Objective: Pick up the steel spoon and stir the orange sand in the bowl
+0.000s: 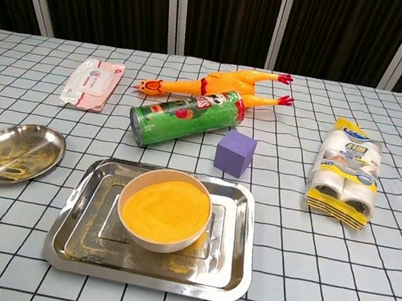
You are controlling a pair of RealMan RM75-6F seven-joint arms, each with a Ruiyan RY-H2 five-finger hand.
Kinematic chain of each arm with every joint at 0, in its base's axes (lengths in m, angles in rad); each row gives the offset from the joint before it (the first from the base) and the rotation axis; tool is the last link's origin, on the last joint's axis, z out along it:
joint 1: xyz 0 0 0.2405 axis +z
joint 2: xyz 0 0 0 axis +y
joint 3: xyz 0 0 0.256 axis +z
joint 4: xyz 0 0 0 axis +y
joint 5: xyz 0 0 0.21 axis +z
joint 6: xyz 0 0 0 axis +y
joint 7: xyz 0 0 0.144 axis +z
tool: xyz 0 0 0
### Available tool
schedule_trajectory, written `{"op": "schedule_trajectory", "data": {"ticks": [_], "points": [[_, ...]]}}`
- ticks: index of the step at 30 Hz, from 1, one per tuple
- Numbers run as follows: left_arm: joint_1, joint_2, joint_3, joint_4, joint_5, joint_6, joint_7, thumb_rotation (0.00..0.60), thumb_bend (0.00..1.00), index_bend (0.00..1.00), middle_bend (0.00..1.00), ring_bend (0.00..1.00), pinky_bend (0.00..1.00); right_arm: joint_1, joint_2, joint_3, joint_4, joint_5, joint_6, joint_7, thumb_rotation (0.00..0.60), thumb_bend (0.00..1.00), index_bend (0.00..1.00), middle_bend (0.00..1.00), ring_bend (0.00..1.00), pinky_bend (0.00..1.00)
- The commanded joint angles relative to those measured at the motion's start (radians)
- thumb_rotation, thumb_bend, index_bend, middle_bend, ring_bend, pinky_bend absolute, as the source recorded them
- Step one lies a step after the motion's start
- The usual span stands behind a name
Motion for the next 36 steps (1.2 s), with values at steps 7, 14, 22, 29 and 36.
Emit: {"op": "schedule_trajectory", "data": {"ticks": [7, 14, 22, 29, 36], "points": [[0.0, 0.001, 0.002, -0.002, 0.001, -0.002, 0.004, 0.6, 0.03, 0.0, 0.0, 0.0, 0.0, -0.001, 0.001, -0.001, -0.001, -0.001, 0.001, 0.0, 0.6, 0.4, 0.0, 0.0, 0.0, 0.0], [-0.001, 0.001, 0.007, -0.004, 0.0, -0.012, 0.012, 0.6, 0.03, 0.0, 0.0, 0.0, 0.0, -0.001, 0.0, -0.002, -0.002, -0.005, 0.003, -0.002, 0.6, 0.4, 0.0, 0.0, 0.0, 0.0], [-0.03, 0.002, 0.001, -0.012, -0.039, -0.079, 0.077, 0.6, 0.09, 0.2, 0.75, 0.72, 0.72, 0.0, -0.001, -0.002, -0.001, -0.004, 0.0, -0.005, 0.6, 0.4, 0.0, 0.0, 0.0, 0.0], [-0.093, 0.016, 0.006, -0.086, -0.169, -0.269, 0.144, 0.6, 0.27, 0.44, 1.0, 1.0, 0.99, -0.003, -0.001, -0.004, 0.0, -0.008, 0.006, -0.005, 0.6, 0.4, 0.0, 0.0, 0.0, 0.0], [-0.169, -0.042, -0.016, -0.085, -0.285, -0.38, 0.321, 0.6, 0.36, 0.48, 1.0, 1.0, 1.0, -0.003, -0.002, -0.005, -0.002, -0.007, 0.005, -0.011, 0.6, 0.4, 0.0, 0.0, 0.0, 0.0]]}}
